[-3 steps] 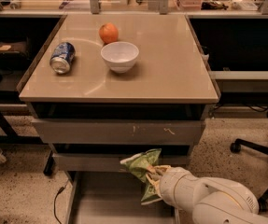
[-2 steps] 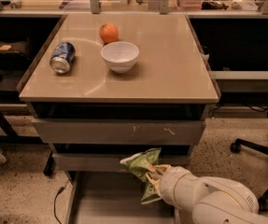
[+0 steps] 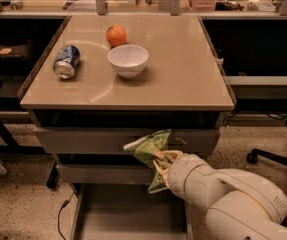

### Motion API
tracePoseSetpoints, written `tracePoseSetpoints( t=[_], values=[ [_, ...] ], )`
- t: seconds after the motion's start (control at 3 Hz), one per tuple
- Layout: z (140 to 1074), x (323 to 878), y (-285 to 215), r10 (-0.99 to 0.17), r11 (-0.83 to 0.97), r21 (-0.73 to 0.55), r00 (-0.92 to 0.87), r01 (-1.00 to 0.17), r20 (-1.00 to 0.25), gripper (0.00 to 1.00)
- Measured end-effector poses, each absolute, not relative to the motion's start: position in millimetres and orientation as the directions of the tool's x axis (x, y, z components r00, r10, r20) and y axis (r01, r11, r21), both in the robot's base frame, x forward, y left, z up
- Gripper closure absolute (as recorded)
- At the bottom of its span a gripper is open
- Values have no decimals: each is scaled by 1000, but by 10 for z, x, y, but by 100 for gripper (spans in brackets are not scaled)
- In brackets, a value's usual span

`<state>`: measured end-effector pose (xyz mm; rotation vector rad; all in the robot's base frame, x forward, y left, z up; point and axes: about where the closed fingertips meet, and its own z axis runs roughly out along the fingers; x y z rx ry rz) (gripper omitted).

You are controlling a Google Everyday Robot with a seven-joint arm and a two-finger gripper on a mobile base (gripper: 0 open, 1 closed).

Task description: Pick green jalapeno chip bag from bottom drawer and place on counter

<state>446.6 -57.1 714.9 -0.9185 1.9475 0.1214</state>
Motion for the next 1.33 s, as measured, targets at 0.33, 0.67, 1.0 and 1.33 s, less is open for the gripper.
tracePoseSetpoints(
  t=[0.33,0.67,1.0,1.33],
  values=[
    [7699,4646,-588,-559,720,-348,-204,-601,-804,100],
    [8312,4754,-712,-581,726,-433,-141,-534,-802,100],
    [8360,4807,-711,-576,729,-432,-134,-531,-807,100],
    [8582,5061,-812,-575,735,-449,-115,-508,-810,100]
  ],
)
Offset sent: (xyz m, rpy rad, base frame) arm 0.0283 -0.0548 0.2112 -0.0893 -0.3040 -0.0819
